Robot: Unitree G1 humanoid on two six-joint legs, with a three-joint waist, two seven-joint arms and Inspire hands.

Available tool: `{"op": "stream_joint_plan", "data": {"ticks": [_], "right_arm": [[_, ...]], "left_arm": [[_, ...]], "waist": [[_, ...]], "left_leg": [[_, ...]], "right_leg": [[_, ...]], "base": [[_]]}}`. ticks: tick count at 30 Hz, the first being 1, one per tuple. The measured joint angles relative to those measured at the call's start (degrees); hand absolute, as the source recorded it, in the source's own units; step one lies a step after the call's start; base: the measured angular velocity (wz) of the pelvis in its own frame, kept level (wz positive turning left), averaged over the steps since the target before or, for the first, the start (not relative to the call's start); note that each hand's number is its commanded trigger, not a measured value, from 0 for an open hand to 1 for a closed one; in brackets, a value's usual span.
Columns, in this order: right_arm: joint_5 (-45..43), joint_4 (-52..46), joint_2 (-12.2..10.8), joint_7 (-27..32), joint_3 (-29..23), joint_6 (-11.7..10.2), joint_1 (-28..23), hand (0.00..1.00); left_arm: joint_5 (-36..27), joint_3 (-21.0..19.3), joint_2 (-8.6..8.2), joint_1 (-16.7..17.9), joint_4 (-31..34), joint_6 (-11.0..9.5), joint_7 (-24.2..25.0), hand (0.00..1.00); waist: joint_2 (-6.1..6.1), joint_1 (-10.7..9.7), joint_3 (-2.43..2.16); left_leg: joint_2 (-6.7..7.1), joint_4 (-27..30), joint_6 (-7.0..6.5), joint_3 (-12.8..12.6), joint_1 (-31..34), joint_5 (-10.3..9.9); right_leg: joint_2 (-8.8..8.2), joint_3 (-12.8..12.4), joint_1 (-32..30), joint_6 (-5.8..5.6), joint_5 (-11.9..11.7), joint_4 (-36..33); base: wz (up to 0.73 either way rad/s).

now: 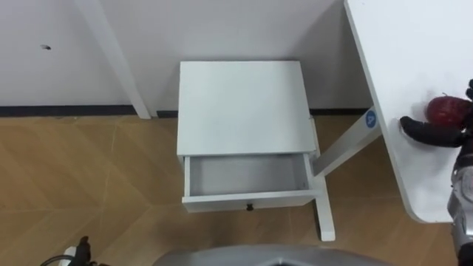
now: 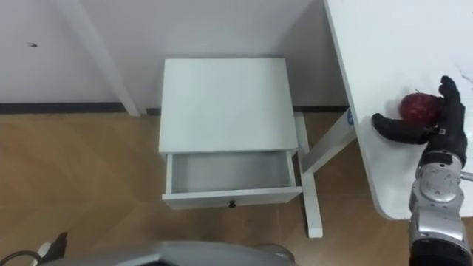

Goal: Put apple and close drawer

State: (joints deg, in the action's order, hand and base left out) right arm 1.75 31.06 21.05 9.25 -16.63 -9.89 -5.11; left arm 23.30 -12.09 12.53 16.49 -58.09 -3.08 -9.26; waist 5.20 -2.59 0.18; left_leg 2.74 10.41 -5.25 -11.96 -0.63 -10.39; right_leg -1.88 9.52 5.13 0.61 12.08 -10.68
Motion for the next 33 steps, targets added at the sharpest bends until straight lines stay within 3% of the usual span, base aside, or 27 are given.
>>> {"op": "stream_joint_plan", "data": {"ticks": [11, 17, 21, 25, 28, 33], "right_arm": [[-0.81, -0.69, 0.63, -0.27, 2.09, -0.06, 0.08, 1.00], [-1.61, -1.89, 1.90, -0.77, 4.56, -0.02, -0.01, 1.00], [-7.71, -8.59, 1.85, -2.68, 9.67, 0.74, -0.29, 1.00], [-13.88, -12.71, 1.16, -4.73, 14.22, 1.18, -0.51, 1.00], [-15.58, -15.48, -0.12, -6.23, 16.85, 1.22, -0.63, 1.00], [-16.03, -17.07, -0.17, -7.69, 22.25, 1.43, -0.55, 1.00]], "left_arm": [[-0.11, 1.24, 0.39, -0.15, 0.02, -0.01, 1.27, 0.00], [-0.06, 1.98, 0.38, -0.48, 0.14, -0.28, 1.54, 0.00], [-0.05, 3.59, 0.31, -1.01, 0.04, 0.13, 2.12, 0.00], [-0.09, 4.98, 0.32, -2.51, -0.05, 0.23, 2.60, 0.00], [0.06, 5.88, 0.15, -3.00, -0.07, 0.24, 2.72, 0.00], [0.05, 8.71, 0.25, -3.15, -0.09, 0.52, 2.43, 0.00]], "waist": [[0.06, 0.14, 0.03], [-0.47, 1.38, -0.09], [-1.24, 1.50, -0.28], [-1.34, 3.22, -0.25], [-1.47, 4.22, -0.17], [-1.57, 6.09, -0.10]], "left_leg": [[0.01, 0.29, -0.04, 0.57, 0.32, -0.03], [0.01, 0.28, -0.03, 0.55, 0.07, -0.03], [-0.01, 0.19, -0.01, 0.37, -0.02, -0.01], [-0.03, 0.28, -0.01, 0.52, 0.04, -0.01], [0.01, 0.30, -0.01, 0.75, 0.10, -0.02], [0.04, 0.18, -0.01, 1.10, 0.29, -0.02]], "right_leg": [[-0.02, 0.31, -0.15, 0.00, 0.00, 0.05], [0.01, 0.24, -0.17, 0.00, 0.00, 0.13], [0.02, 0.32, -0.19, 0.00, 0.00, 0.13], [0.00, 0.58, -0.16, 0.00, 0.00, 0.15], [-0.01, 0.82, -0.12, 0.00, -0.01, 0.15], [-0.04, 1.57, -0.18, -0.02, -0.03, 0.13]], "base": [[0.01], [0.00], [-0.02], [0.01], [0.05], [0.04]]}}
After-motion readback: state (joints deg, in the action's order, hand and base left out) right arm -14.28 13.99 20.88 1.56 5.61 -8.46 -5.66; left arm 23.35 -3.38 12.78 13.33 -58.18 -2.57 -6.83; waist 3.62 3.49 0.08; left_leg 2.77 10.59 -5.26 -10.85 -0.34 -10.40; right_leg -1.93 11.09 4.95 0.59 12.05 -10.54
